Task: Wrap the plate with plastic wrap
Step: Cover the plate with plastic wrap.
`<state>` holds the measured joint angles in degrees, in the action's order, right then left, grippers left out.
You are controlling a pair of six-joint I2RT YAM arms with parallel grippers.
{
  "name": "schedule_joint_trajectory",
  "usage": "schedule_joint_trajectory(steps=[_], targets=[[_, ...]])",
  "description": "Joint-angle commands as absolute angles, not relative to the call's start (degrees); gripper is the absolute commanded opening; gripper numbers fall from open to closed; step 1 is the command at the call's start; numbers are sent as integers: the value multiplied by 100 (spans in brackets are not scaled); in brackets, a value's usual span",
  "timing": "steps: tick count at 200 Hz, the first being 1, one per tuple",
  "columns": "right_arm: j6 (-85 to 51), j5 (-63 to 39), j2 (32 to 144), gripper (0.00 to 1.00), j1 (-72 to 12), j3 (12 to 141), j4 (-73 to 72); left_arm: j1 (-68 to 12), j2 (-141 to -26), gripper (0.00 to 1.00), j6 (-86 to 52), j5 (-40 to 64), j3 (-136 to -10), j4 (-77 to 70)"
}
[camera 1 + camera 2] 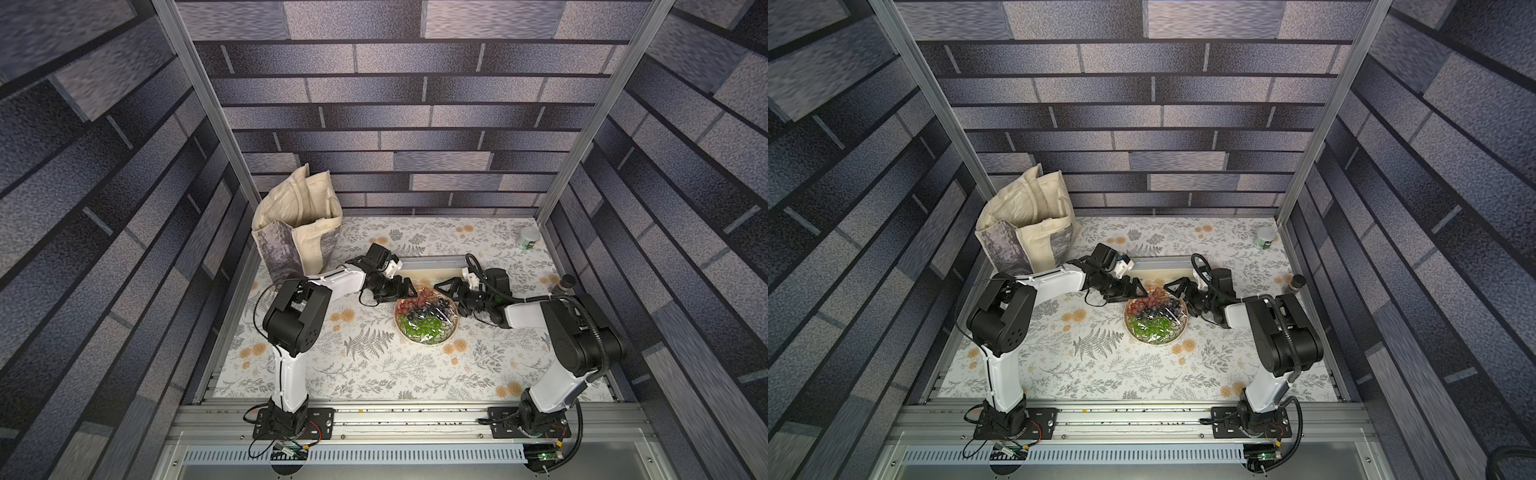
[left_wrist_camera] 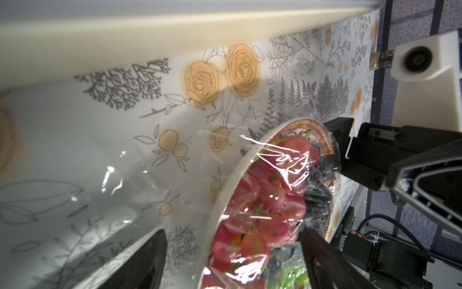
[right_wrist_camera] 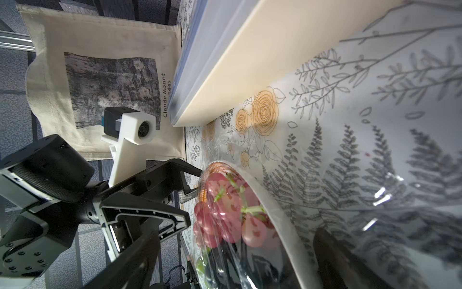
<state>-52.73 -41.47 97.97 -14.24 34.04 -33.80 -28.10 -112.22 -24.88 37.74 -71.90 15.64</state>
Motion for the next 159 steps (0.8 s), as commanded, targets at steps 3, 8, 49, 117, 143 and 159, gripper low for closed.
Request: schedule_joint_trajectory(steps=[3, 8, 49, 117, 143, 159], targets=[[-5757, -4277, 9948, 98, -1609, 3245, -4027, -2838, -10903, 87, -2684, 4207, -7058, 1387], [-5856, -4309, 9972, 98, -1635, 3220, -4149, -2853, -10886, 87, -2704, 4239, -7038, 1364], [-6302, -4204, 10103, 97, -1876, 2949, -4770, -2855, -10738, 87, -3032, 4477, -6703, 1030], [-4549, -2964, 8521, 100, -1730, 3198, -1409, -2156, -10194, 87, -3222, 4374, -6172, 890], [-4299, -2937, 8196, 100, -1683, 3300, -440, -1987, -9851, 87, -3079, 4346, -5929, 1113], [-4369, -3039, 8051, 100, -1734, 3311, -161, -1999, -9739, 87, -3059, 4439, -5822, 1184]])
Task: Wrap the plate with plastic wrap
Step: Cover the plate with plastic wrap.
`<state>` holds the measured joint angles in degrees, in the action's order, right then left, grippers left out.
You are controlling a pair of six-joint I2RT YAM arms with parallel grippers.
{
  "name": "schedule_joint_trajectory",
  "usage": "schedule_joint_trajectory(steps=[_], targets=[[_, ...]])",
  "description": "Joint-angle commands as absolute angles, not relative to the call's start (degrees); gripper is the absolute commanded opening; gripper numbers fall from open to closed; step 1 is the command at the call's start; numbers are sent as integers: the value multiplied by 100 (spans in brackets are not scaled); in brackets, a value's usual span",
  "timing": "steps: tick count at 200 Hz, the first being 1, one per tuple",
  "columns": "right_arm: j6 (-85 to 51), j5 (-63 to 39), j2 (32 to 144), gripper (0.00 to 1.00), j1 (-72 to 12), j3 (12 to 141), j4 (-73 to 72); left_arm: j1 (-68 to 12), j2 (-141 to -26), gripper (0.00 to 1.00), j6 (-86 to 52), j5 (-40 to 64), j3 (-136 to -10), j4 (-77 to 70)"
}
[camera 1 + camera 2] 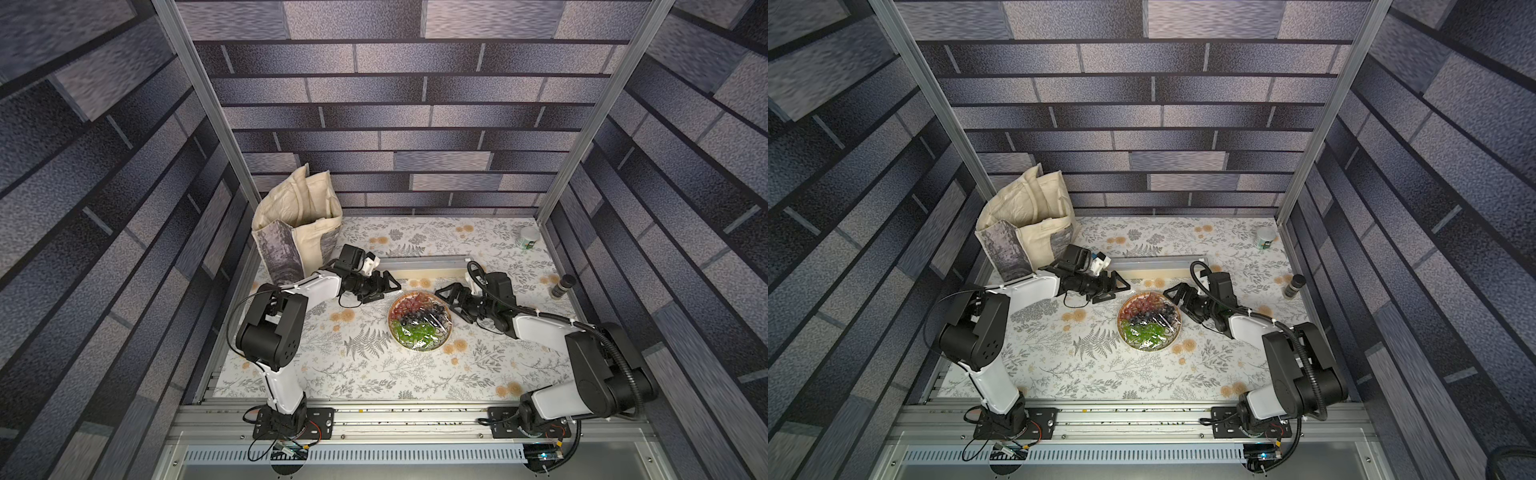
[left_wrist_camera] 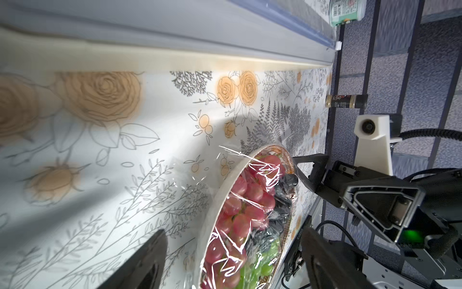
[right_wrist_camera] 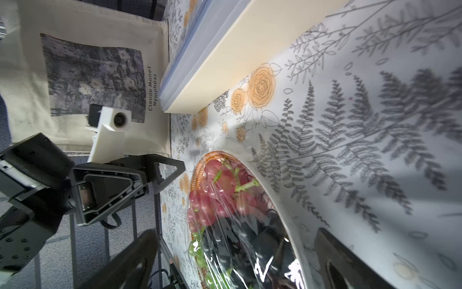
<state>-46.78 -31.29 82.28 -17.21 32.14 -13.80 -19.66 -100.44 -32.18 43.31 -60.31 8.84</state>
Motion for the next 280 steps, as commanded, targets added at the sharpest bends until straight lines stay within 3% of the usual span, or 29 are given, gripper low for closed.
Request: schedule_joint_trajectory(steps=[1, 110, 177, 225, 257, 280], targets=[[-4369, -3040, 8042, 100, -1742, 3312, -147, -2001, -9734, 87, -3059, 4443, -5816, 1189], [-5402, -2962, 8153, 100, -2637, 3379, -686, -2790, -9983, 87, -3444, 4478, -5854, 1002], [-6052, -2606, 8181, 100, -3019, 3047, -1271, -2437, -10118, 86, -3293, 4145, -6145, 1235], [-4633, -2137, 7510, 100, -2549, 3313, 614, -2009, -9684, 87, -2856, 4050, -6345, 1942], [-2404, -1852, 7603, 100, -2252, 4429, 1824, -1880, -9211, 87, -2808, 4002, -5902, 2166], [-1093, -2384, 8150, 97, -2252, 5294, 1973, -1976, -8784, 87, -3012, 3986, -5411, 2144]])
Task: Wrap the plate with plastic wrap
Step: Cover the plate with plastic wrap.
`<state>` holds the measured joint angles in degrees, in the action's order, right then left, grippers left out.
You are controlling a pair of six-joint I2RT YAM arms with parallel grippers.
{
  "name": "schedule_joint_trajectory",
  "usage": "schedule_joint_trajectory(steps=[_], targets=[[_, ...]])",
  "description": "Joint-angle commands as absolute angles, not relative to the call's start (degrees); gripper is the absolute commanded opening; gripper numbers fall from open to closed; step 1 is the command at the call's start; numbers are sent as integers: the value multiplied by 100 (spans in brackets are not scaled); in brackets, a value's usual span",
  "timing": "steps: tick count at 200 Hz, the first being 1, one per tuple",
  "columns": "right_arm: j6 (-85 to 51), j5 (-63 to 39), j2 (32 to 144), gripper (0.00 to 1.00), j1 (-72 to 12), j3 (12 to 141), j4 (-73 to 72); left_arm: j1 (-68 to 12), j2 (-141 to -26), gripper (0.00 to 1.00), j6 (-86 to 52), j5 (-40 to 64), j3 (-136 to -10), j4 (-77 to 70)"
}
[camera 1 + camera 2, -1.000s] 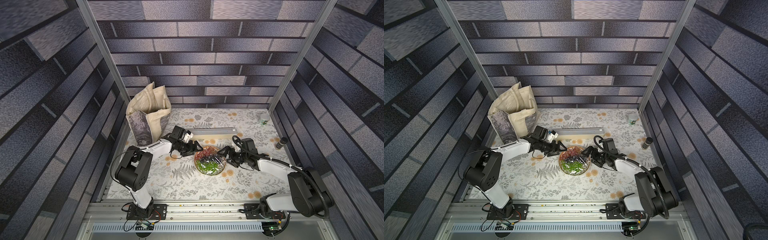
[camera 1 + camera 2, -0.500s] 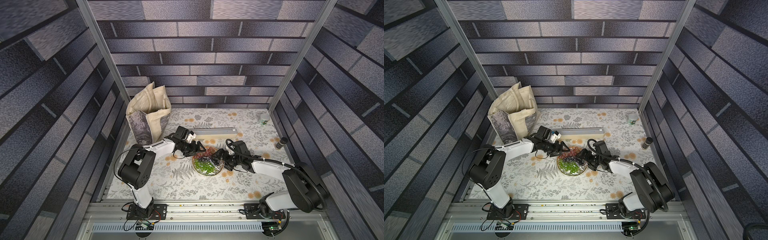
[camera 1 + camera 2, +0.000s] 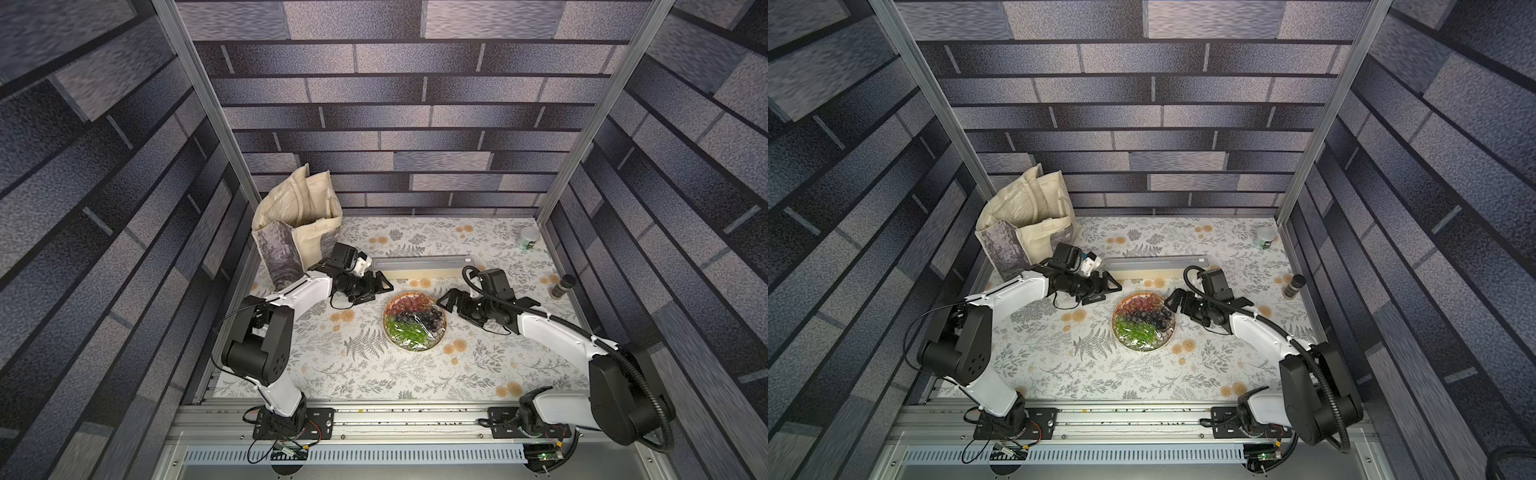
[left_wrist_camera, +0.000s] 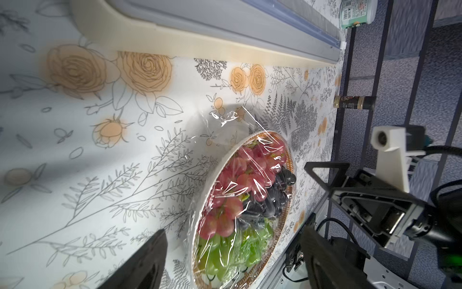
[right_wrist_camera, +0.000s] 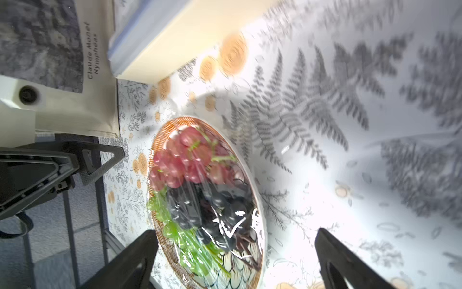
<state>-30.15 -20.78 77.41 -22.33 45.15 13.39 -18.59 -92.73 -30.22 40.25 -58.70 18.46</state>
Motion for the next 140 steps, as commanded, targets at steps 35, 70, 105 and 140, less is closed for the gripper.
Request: schedule_joint_trajectory(steps=[35, 70, 105, 140], targets=[[308, -3200, 9395, 92, -2456, 6730, 2574, -2155, -8082, 88, -3565, 4024, -4589, 1833], [747, -3610, 10501, 88, -2686, 7726, 2841, -2347, -7858, 88, -4108, 4095, -3983, 1259], [834, -3976, 11200, 85, -2914, 8287, 2965, -2539, -7925, 87, -4479, 4076, -3689, 775], [858, -4107, 11654, 84, -3003, 8511, 3057, -2703, -8133, 84, -4672, 4118, -3621, 373]])
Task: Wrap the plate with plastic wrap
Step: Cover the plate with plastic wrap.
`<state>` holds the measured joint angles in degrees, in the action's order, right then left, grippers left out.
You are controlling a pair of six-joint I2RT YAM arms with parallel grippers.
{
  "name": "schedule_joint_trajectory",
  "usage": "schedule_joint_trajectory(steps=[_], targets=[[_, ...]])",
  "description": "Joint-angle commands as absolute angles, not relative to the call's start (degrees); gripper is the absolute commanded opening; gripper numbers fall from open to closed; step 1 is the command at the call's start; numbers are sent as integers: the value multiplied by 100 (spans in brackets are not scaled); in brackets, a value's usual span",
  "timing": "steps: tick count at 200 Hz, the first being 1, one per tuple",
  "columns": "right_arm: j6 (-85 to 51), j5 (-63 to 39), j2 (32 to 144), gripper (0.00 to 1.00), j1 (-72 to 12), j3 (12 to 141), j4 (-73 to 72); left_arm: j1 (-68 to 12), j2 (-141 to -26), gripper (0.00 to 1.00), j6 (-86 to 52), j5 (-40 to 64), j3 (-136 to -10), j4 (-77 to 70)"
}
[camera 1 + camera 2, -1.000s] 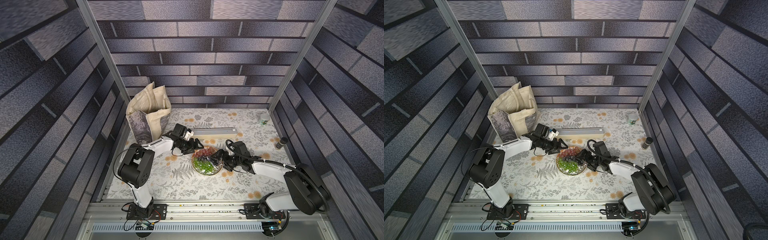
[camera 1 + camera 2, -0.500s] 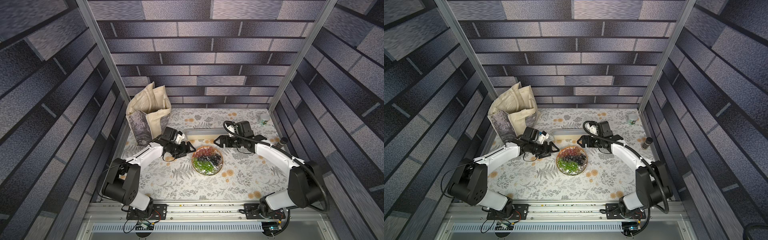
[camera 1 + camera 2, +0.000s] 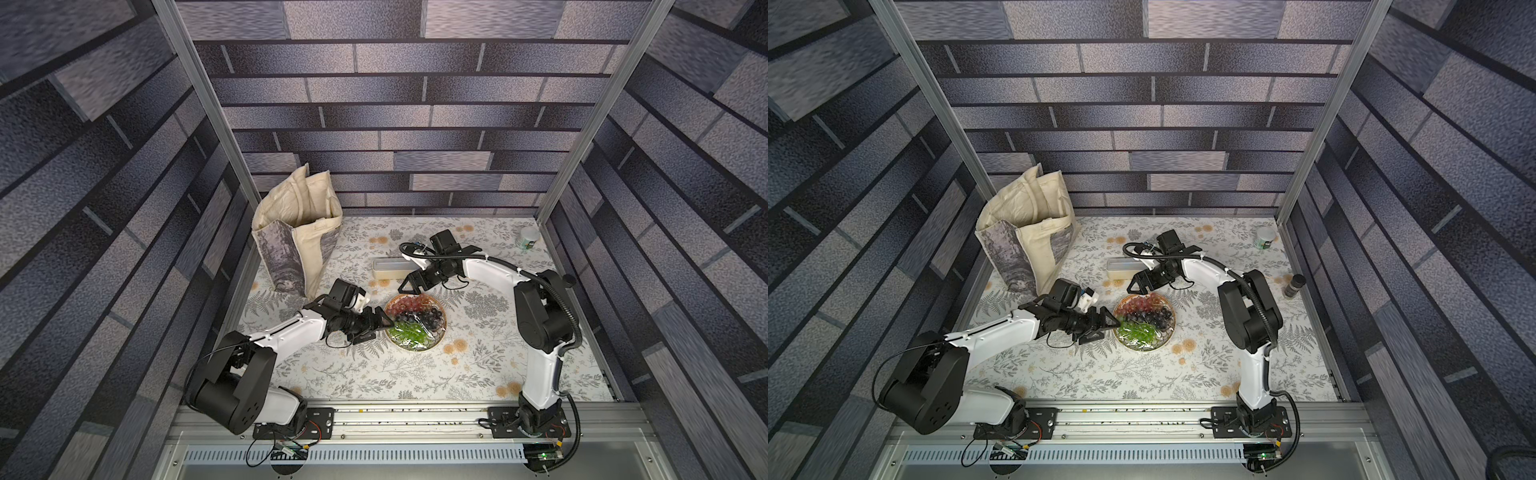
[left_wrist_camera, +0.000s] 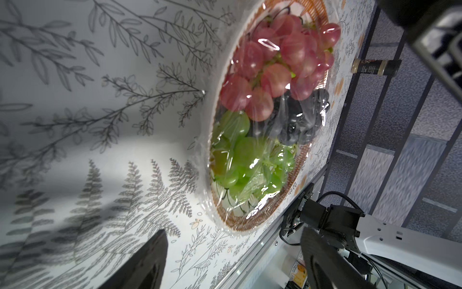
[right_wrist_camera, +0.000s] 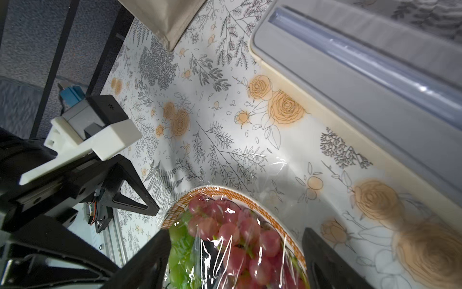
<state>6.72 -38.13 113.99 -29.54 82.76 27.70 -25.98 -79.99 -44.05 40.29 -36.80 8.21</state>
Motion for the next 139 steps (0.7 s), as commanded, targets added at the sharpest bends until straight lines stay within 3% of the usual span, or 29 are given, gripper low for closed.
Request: schedule_joint_trajectory(steps=[1, 66, 139], targets=[[860, -4110, 11707, 84, -3009, 8514, 3058, -2710, -8140, 84, -4678, 4124, -3621, 367], [990, -3844, 12172, 86, -3014, 8701, 3179, -2891, -8471, 82, -4865, 4145, -3578, 14], [776, -4309, 11968, 88, -3006, 8379, 3404, -3050, -8677, 81, -5028, 4270, -3559, -312]])
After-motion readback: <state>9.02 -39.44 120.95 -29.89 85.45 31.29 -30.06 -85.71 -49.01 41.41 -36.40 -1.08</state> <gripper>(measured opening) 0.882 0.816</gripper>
